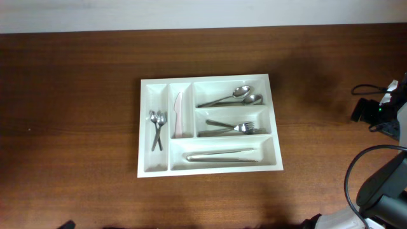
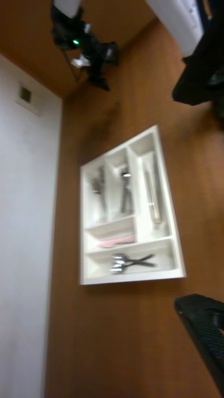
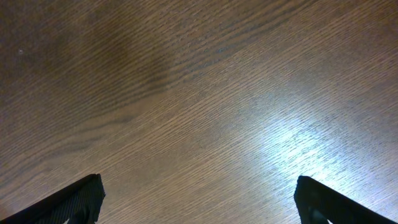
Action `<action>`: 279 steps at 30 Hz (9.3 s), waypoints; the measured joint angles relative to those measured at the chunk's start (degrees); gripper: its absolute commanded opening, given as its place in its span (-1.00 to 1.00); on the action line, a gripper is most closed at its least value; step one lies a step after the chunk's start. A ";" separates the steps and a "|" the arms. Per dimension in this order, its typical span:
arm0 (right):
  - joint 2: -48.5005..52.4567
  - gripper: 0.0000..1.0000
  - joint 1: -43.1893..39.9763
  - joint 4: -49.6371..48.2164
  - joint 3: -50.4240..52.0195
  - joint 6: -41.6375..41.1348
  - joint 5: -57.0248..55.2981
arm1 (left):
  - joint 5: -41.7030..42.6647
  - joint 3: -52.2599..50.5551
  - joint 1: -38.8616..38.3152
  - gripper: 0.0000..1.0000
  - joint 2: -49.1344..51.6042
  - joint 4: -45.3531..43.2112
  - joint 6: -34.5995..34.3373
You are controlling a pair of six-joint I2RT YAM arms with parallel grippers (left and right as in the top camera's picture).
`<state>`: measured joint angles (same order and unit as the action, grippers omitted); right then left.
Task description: Pack container
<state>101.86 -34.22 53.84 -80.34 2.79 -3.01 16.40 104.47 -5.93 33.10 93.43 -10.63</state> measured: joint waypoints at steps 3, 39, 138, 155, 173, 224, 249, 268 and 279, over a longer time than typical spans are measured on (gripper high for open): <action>0.00 0.98 0.00 0.00 0.00 -0.04 0.00 | 0.44 -0.02 0.00 0.99 0.00 -3.30 4.63; 0.00 0.98 0.00 -0.13 0.00 -0.04 0.00 | 0.00 -73.40 8.76 0.98 -30.77 -74.79 33.97; 0.00 0.98 0.00 -0.13 0.00 0.04 -0.02 | -12.41 -103.69 8.74 0.99 -32.30 -89.31 7.98; -11.85 0.98 1.77 -17.99 0.39 0.00 3.58 | -12.41 -103.69 8.76 0.98 -32.30 -89.31 7.98; -57.13 0.98 19.69 -48.74 33.73 0.00 6.99 | -12.41 -103.69 8.76 0.99 -32.30 -89.31 7.98; -101.02 0.98 32.87 -53.37 71.73 0.22 7.17 | -12.41 -103.69 8.76 0.99 -32.33 -89.29 7.96; -101.09 0.98 32.87 -49.86 79.62 -1.31 6.99 | -12.41 -103.69 8.76 0.99 -32.33 -89.29 7.96; -101.09 0.98 32.89 -49.86 79.62 -1.31 6.99 | -12.41 -103.69 8.76 0.98 -32.33 -89.29 7.98; -101.09 0.98 32.87 -49.86 79.62 -1.31 6.99 | -12.41 -103.69 8.76 0.99 -32.33 -89.29 7.98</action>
<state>0.78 -1.34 3.99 -0.71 1.48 3.99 3.99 0.78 2.83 0.78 4.14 -2.66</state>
